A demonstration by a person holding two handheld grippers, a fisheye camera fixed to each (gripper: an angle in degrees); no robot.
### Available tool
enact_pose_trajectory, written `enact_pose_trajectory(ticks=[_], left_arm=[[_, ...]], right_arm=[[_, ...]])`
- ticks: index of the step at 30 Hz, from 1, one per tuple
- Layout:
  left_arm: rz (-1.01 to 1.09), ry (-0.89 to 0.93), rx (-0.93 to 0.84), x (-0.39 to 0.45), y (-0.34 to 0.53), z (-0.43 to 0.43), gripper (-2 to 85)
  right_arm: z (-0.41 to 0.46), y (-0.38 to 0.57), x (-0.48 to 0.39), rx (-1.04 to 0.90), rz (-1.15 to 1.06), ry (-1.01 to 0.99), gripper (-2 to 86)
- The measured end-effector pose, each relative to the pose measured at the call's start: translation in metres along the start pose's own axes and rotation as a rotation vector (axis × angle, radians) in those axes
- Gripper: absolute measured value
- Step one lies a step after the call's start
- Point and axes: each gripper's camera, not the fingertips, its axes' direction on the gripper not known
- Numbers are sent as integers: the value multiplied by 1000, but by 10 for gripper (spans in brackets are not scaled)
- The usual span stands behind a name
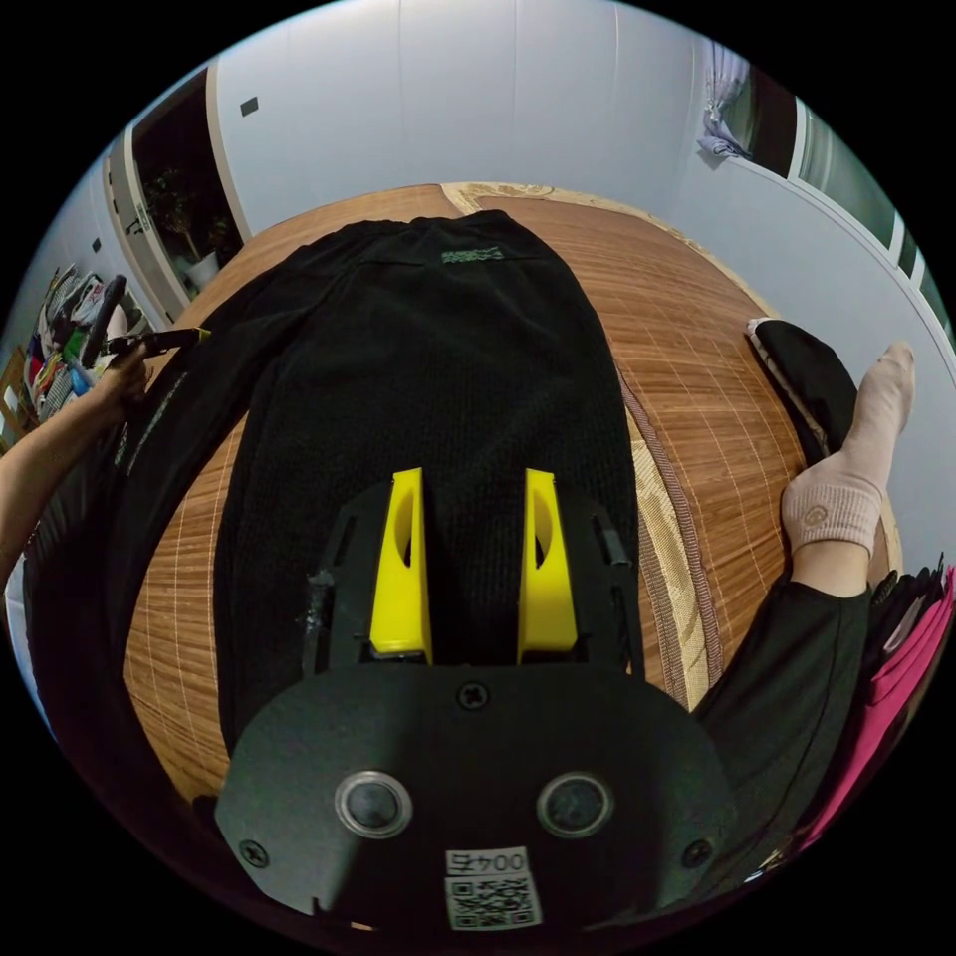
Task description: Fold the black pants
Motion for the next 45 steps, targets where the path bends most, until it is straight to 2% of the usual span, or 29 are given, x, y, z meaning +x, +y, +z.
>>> enact_pose_trajectory(ticks=[3,6,11,14,18,20,24,26,29,32,33,41,45], left_arm=[[57,61,74,26,13,-17,100],[128,77,-12,49,21,-1,101],[155,62,-38,64,19,-6,110],[147,117,17,84,23,-31,118],[296,75,-50,142,53,-29,122],[276,33,-6,149,65,-29,124],[235,98,-40,160,62,-37,131],[261,110,-3,177,70,-57,133],[305,132,-5,209,100,-76,131],[306,135,-94,232,137,-62,129],[272,121,-26,235,148,-66,127],[259,105,-47,261,142,-60,121],[215,158,-102,270,136,-71,120]], right_arm=[[1,-2,-1,0,-1,1,139],[1,-4,-2,0,-1,3,139],[2,-7,-3,1,0,1,140],[3,-9,-5,1,-1,2,140],[4,-12,-8,0,-4,3,142],[4,-13,-10,0,-5,4,142],[5,-16,-13,2,-4,2,141],[5,-17,-15,1,-5,3,141],[5,-19,-18,0,-5,5,142],[5,-21,-25,-1,-14,26,141],[6,-22,-28,-2,-19,36,141],[5,-27,-37,-8,-15,30,139],[5,-28,-44,-9,-20,39,139]])
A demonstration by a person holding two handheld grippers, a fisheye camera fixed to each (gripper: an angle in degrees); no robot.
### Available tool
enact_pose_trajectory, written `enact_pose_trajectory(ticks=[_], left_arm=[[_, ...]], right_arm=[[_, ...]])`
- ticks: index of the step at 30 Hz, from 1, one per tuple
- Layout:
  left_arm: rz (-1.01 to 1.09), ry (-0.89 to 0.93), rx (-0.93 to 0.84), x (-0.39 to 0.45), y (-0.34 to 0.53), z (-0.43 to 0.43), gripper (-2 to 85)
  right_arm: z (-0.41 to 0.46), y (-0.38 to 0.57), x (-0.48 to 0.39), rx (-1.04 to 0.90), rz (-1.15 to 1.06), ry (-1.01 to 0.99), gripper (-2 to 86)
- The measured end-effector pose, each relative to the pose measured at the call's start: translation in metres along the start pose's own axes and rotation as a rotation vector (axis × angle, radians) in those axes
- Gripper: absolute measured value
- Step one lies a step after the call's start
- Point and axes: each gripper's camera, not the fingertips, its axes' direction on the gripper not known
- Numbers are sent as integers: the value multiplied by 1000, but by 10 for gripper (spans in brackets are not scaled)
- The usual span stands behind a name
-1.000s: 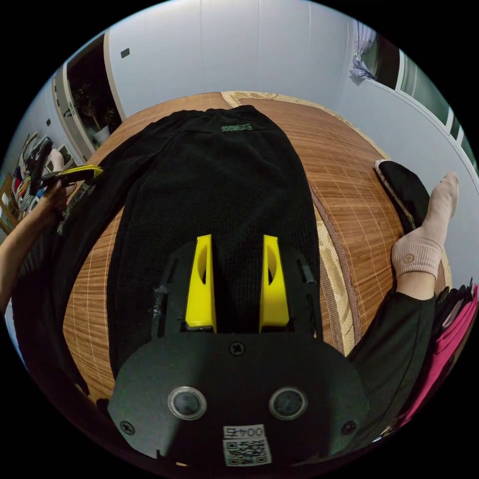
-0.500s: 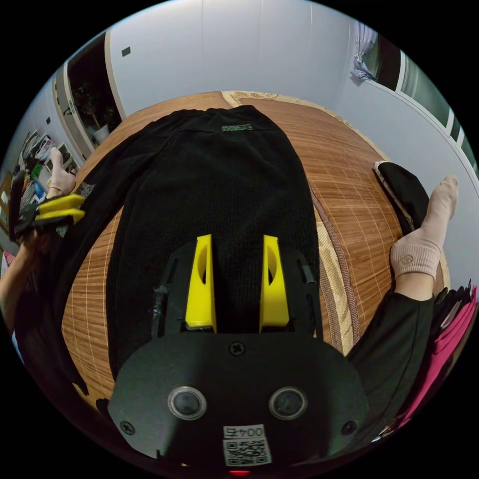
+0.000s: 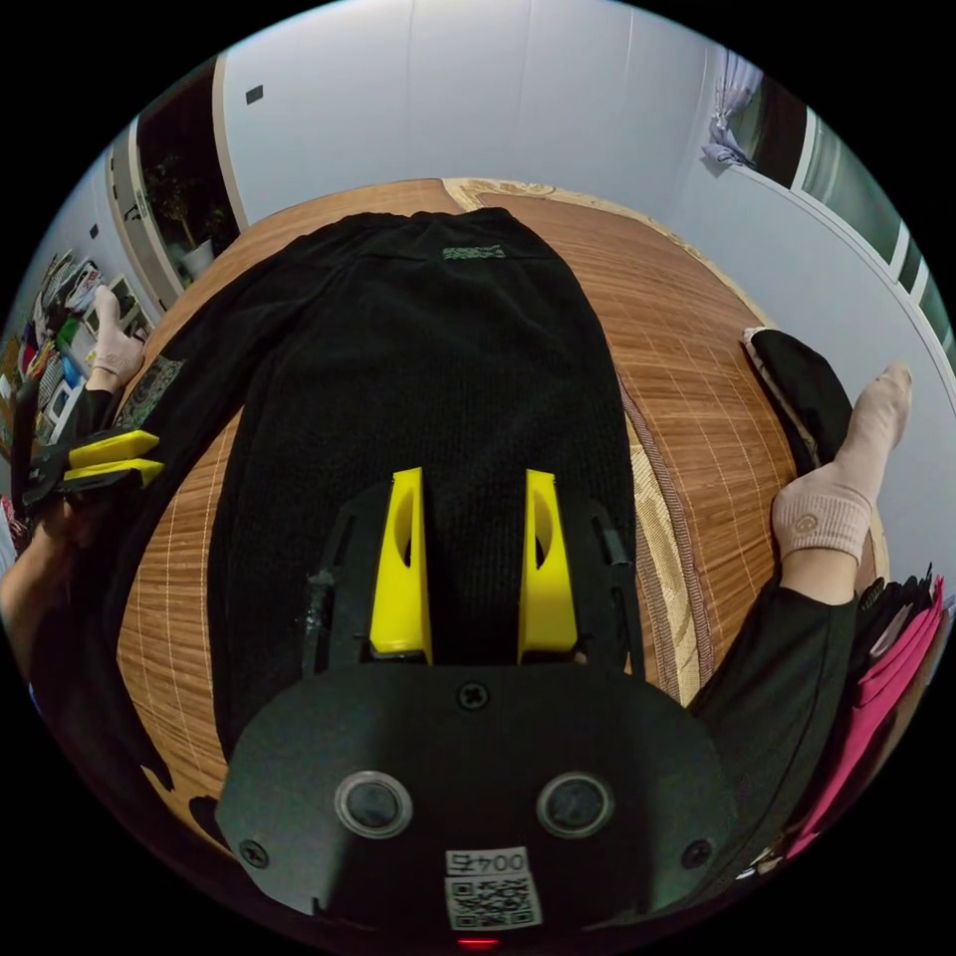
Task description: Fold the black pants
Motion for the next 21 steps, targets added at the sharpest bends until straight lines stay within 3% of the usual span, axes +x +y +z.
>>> enact_pose_trajectory(ticks=[11,16,21], left_arm=[[20,-19,55,64,87,-149,107],[32,158,-41,115,123,-155,109],[214,142,-273,200,114,-114,131]], right_arm=[[-3,0,-15,-1,3,-5,143],[-6,2,-24,-2,3,-5,145],[-9,5,-32,-1,3,-6,144]])
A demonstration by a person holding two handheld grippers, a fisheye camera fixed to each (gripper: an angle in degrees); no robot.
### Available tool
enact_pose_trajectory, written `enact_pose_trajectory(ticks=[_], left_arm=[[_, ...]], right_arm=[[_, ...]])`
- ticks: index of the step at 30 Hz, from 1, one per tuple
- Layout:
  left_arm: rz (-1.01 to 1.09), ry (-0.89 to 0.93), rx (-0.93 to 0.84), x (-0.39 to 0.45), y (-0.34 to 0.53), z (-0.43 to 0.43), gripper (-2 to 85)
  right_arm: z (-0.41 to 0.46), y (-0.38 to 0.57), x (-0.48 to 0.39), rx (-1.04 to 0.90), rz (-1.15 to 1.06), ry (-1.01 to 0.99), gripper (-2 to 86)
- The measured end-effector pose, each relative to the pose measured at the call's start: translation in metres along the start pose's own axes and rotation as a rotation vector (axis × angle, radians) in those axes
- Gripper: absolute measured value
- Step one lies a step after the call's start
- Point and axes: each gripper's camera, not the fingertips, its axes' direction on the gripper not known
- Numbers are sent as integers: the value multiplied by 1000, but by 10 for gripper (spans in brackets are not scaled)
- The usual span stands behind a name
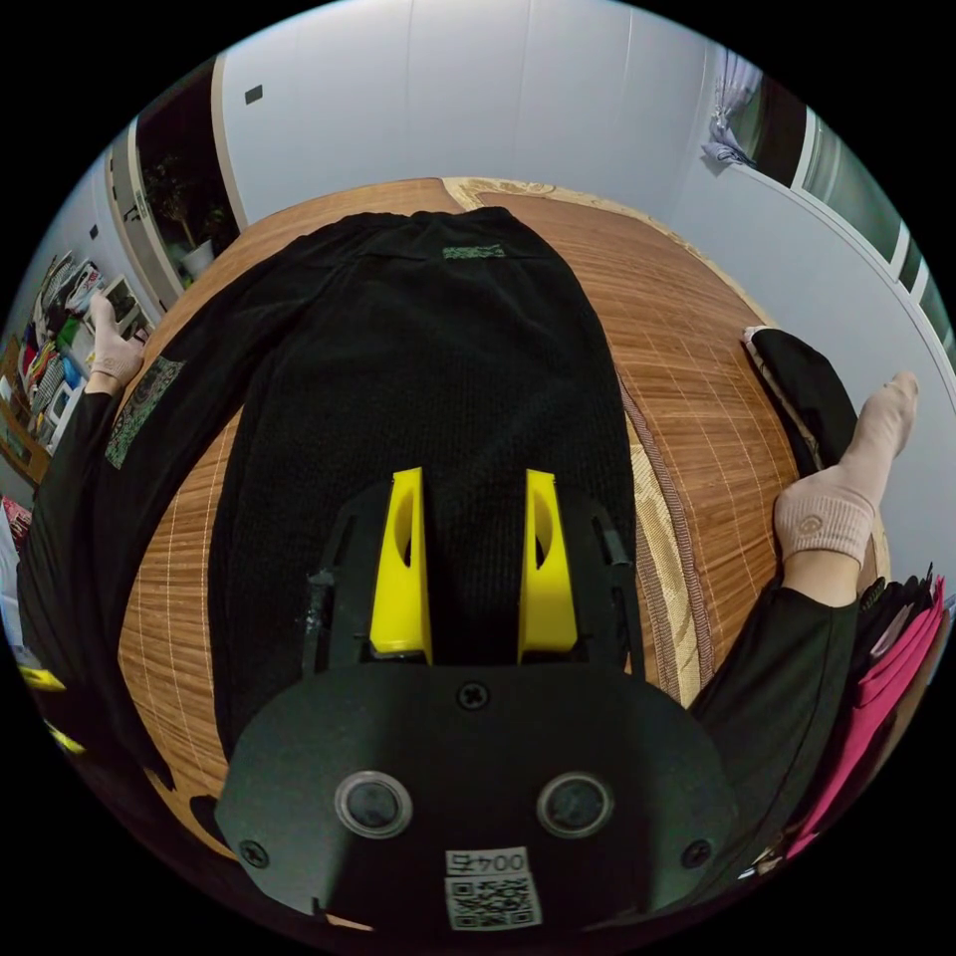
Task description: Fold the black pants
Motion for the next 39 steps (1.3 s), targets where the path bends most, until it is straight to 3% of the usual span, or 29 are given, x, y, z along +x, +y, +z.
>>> enact_pose_trajectory(ticks=[6,15,23,28,30,34,39], left_arm=[[108,-247,-271,51,-26,49,143],[70,-284,-393,50,-43,74,105],[-3,-214,-349,36,-34,53,62],[-41,-174,-274,23,-19,34,46],[-56,-157,-236,16,-12,25,40],[-91,-111,-128,-1,7,-1,31],[-127,-60,-1,-22,35,-37,28]], right_arm=[[-5,7,-11,0,-7,3,145],[-14,23,-23,0,-8,-2,144],[-32,45,-23,-21,35,-90,97],[-94,80,-34,122,-128,-776,51],[-111,98,-55,99,-222,-861,53],[-145,140,-121,-3,-517,-839,115],[-165,198,-191,-104,-668,-862,164]])
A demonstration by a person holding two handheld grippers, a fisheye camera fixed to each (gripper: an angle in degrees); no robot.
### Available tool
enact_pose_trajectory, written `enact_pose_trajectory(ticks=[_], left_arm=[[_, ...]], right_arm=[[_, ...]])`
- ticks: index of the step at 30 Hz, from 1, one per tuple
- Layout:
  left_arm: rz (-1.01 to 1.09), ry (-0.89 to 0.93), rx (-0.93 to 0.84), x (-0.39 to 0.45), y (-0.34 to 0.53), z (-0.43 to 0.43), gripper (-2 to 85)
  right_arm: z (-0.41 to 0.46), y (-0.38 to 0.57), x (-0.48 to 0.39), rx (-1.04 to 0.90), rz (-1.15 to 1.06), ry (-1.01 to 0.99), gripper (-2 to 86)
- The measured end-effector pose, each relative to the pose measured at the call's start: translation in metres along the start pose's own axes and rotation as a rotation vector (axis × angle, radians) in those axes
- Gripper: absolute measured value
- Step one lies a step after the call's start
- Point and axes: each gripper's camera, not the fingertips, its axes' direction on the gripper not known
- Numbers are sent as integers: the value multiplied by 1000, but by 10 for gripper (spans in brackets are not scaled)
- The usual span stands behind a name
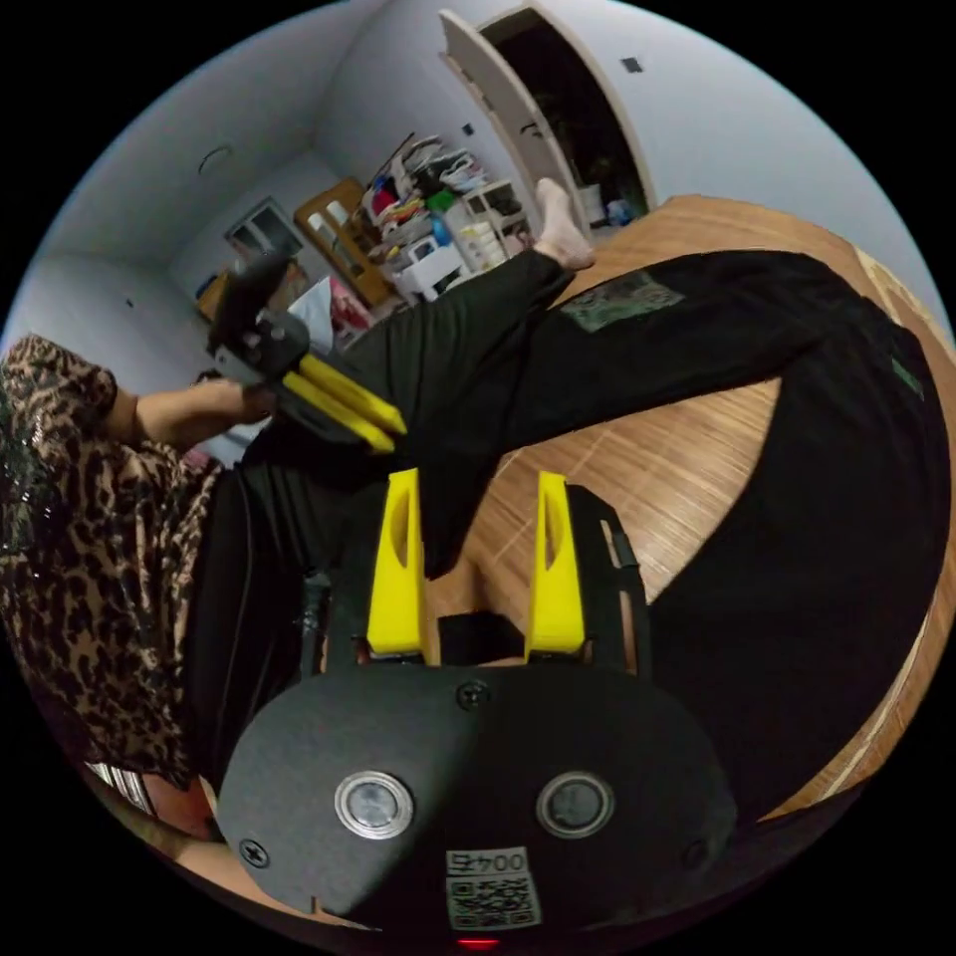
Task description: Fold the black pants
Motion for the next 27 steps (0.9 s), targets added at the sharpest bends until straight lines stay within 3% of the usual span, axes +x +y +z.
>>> enact_pose_trajectory(ticks=[8,12,14,19,27], left_arm=[[11,83,155,-34,32,-46,35],[32,129,203,-58,41,-60,55],[23,173,240,-78,45,-69,73],[-269,339,407,-195,54,-87,151],[-513,262,328,-344,-16,-60,221]], right_arm=[[56,-9,-106,-90,-184,125,199],[63,2,-126,-106,-185,115,46],[53,11,-132,-49,-150,112,37],[19,42,-141,142,-36,-72,32],[2,81,-147,265,15,-280,31]])
